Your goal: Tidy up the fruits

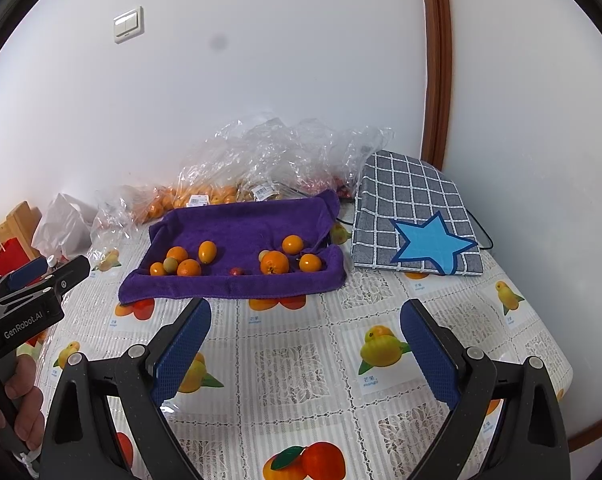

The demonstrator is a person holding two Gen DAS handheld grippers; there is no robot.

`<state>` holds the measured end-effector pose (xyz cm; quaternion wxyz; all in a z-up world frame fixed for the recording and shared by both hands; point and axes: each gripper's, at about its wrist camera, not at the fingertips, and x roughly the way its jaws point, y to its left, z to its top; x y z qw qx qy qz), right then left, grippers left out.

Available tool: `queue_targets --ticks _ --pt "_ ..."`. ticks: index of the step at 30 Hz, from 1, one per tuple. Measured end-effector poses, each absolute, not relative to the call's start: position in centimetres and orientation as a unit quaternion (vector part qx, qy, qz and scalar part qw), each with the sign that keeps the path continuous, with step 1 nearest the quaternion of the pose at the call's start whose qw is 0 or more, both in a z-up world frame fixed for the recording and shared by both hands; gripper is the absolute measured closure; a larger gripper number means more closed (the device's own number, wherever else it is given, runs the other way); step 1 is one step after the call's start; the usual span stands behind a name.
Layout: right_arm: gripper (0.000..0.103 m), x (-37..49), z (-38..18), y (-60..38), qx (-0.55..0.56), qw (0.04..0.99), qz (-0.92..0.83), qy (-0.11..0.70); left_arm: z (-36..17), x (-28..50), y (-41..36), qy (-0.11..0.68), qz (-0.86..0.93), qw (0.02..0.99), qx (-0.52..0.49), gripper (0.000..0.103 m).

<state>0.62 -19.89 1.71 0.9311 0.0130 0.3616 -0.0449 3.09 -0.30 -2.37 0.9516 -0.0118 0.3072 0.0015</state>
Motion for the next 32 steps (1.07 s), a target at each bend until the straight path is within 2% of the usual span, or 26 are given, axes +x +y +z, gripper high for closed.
queue_targets --ticks 32 --pt "0.008 0.33 2.18 -19.77 0.014 0.933 -0.044 0.357 -2.01 3.07 -0.87 0.303 -0.004 0.953 -0.015 0.015"
